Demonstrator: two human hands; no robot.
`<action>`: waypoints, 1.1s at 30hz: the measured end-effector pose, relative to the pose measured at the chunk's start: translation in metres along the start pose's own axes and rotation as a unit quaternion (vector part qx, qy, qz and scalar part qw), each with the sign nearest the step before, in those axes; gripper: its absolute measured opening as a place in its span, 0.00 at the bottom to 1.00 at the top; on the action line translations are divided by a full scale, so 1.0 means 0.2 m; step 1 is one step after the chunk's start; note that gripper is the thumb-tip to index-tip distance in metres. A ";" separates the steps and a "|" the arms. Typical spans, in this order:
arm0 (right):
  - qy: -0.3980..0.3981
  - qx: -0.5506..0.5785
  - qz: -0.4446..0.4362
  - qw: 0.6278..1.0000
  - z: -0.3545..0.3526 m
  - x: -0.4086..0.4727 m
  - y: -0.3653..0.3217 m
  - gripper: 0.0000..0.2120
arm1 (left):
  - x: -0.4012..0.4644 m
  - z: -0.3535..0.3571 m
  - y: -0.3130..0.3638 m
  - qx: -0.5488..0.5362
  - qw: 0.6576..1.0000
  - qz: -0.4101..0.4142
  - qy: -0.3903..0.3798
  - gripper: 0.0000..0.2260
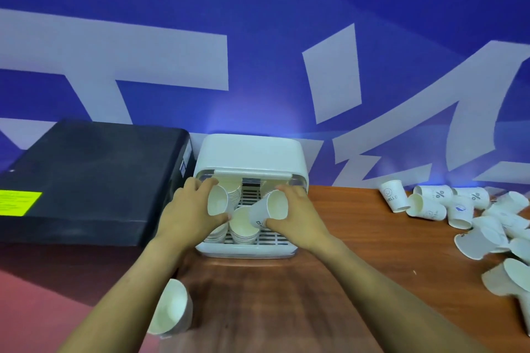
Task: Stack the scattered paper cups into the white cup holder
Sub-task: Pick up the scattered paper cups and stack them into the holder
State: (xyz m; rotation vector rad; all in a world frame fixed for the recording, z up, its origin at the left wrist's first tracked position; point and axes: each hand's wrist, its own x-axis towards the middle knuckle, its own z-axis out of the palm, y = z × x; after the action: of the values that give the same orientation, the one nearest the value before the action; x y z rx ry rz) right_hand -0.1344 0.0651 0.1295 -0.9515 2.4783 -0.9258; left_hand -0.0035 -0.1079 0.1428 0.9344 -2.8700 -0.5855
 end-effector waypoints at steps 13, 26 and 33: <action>-0.060 -0.029 0.026 0.997 0.26 0.11 0.00 0.40 | 0.08 0.18 -0.09 0.061 0.995 0.015 -0.073 0.32; -0.142 -0.057 0.049 0.987 0.39 0.14 0.08 0.48 | 0.12 0.32 -0.14 0.054 0.991 -0.024 -0.123 0.36; -0.160 -0.048 0.059 0.984 0.37 0.16 0.14 0.47 | 0.13 0.33 -0.14 0.064 0.987 -0.038 -0.144 0.37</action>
State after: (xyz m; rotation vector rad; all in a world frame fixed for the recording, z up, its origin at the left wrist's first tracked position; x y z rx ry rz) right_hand -0.1327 0.0254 0.0548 -0.8917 2.2908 -0.5698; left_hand -0.0204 -0.1209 0.0704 1.0632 -3.1729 -0.5934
